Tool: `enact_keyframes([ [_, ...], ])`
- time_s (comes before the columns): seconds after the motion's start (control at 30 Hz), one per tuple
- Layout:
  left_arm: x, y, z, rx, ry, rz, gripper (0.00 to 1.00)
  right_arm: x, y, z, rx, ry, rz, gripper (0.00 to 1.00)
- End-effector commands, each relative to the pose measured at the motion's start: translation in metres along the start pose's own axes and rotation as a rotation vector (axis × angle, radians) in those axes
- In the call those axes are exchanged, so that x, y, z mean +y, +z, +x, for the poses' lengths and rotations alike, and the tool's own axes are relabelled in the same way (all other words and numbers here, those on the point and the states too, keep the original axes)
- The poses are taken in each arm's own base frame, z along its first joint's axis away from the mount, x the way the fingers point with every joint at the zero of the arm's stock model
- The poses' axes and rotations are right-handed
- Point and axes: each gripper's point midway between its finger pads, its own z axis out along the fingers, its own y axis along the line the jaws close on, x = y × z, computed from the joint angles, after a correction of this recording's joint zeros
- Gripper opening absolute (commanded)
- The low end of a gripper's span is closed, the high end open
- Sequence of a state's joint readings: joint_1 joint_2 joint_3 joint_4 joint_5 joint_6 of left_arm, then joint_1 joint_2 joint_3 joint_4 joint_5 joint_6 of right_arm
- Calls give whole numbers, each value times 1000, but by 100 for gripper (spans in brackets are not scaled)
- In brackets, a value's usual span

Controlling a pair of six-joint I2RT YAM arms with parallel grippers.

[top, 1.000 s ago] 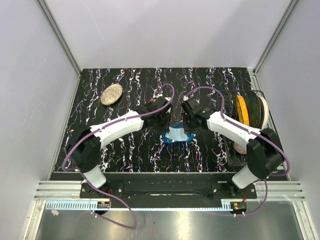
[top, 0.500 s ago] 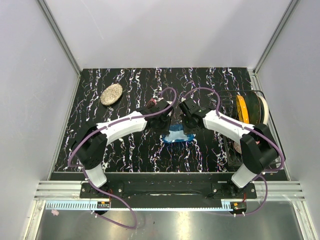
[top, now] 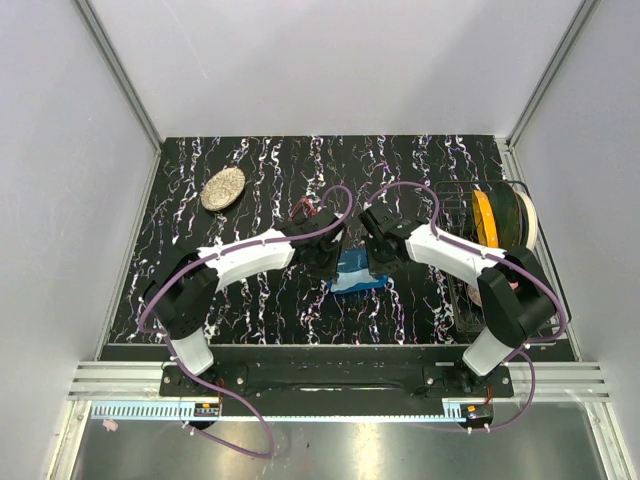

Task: Organize the sunglasses
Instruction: Place the glasses cleaning cloth in the sunglasses case.

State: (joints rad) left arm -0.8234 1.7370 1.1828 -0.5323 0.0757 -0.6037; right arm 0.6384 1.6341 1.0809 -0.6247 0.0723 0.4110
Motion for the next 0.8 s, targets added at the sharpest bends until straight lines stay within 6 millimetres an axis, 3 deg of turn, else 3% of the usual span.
enact_keyframes([
  [0.0,-10,4,1,-7,-1,38,0,0,4,3,8,-9,-18,0],
  [0.3,-13,10,12,6,-10,34,0,-2,12,13,5,11,-22,0],
  [0.77,-4,21,22,-6,-18,-42,0,-10,19,7,-103,48,-7,0],
])
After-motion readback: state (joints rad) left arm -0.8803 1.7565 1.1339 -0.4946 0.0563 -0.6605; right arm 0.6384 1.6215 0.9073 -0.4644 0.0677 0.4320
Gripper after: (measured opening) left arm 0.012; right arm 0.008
